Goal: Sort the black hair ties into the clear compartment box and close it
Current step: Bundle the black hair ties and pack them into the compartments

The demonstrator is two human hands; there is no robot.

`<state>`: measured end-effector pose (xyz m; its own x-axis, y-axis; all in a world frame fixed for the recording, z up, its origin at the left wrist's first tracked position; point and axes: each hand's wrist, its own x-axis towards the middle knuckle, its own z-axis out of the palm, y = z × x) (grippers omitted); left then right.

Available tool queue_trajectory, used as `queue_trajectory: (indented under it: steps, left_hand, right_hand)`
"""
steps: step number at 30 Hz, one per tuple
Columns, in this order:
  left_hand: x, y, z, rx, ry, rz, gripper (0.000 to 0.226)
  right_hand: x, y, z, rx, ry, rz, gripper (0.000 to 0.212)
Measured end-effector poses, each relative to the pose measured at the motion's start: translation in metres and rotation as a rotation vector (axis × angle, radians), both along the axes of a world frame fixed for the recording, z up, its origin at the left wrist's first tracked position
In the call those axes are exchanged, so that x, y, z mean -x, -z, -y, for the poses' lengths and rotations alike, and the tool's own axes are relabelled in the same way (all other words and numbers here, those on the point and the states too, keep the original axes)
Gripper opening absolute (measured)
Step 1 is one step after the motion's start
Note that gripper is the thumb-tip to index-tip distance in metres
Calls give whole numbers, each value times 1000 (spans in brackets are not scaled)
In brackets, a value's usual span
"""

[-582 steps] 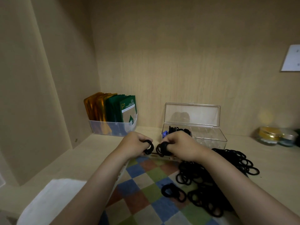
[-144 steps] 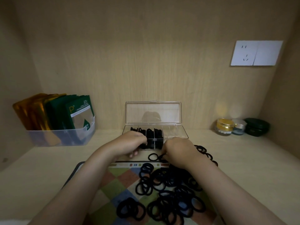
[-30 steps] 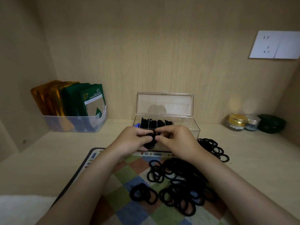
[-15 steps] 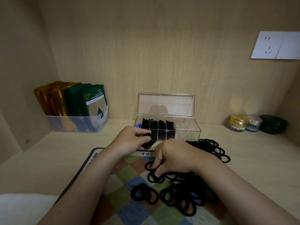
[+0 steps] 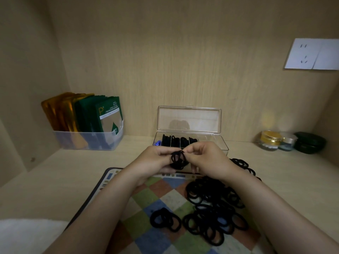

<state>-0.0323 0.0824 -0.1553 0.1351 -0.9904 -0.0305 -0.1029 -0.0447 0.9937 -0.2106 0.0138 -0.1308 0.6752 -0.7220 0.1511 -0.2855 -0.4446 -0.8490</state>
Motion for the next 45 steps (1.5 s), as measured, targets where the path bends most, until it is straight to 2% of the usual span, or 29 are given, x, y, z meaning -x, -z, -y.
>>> queue_trajectory:
  steps: [8, 9, 12, 16, 19, 23, 26, 30, 32, 36, 40, 43, 45]
  left_hand:
    - [6, 0, 2, -39, 23, -192, 30]
    - [7, -1, 1, -38, 22, -190, 33]
    - [9, 0, 1, -17, -1, -20, 31]
    - [3, -1, 0, -31, -66, 63, 33]
    - [-5, -4, -2, -6, -115, 134, 29]
    - [-19, -3, -2, -15, -148, 211, 32]
    - [-20, 0, 0, -17, -146, 260, 33]
    - [-16, 4, 3, -25, -119, 274, 29]
    - [-19, 5, 4, -24, -118, 278, 29]
    - [-21, 5, 3, -28, -126, 290, 32]
    - [-19, 5, 2, -23, -121, 290, 32]
    - [-19, 6, 3, -23, -122, 288, 31]
    - [-18, 6, 4, -23, -123, 270, 30]
  right_hand:
    - [-10, 14, 8, 170, 235, 9, 7]
    - [-11, 15, 8, 208, 253, 1, 7]
    - [-11, 18, 8, 271, 249, -31, 6]
    - [-11, 18, 8, 245, 180, -55, 7]
    - [-9, 14, 0, 330, 131, -105, 18]
    - [-11, 3, -21, 304, -159, -124, 18]
    - [-15, 3, -34, 198, -424, -251, 7]
    - [-14, 0, -44, 92, -629, -357, 45]
    - [-13, -3, -46, 102, -672, -392, 48]
    - [-15, -2, -50, 182, -744, -473, 38]
    - [-18, 3, -48, 238, -666, -520, 30]
    - [-19, 6, -43, 255, -622, -483, 19]
    - [-18, 7, -37, 239, -590, -377, 13]
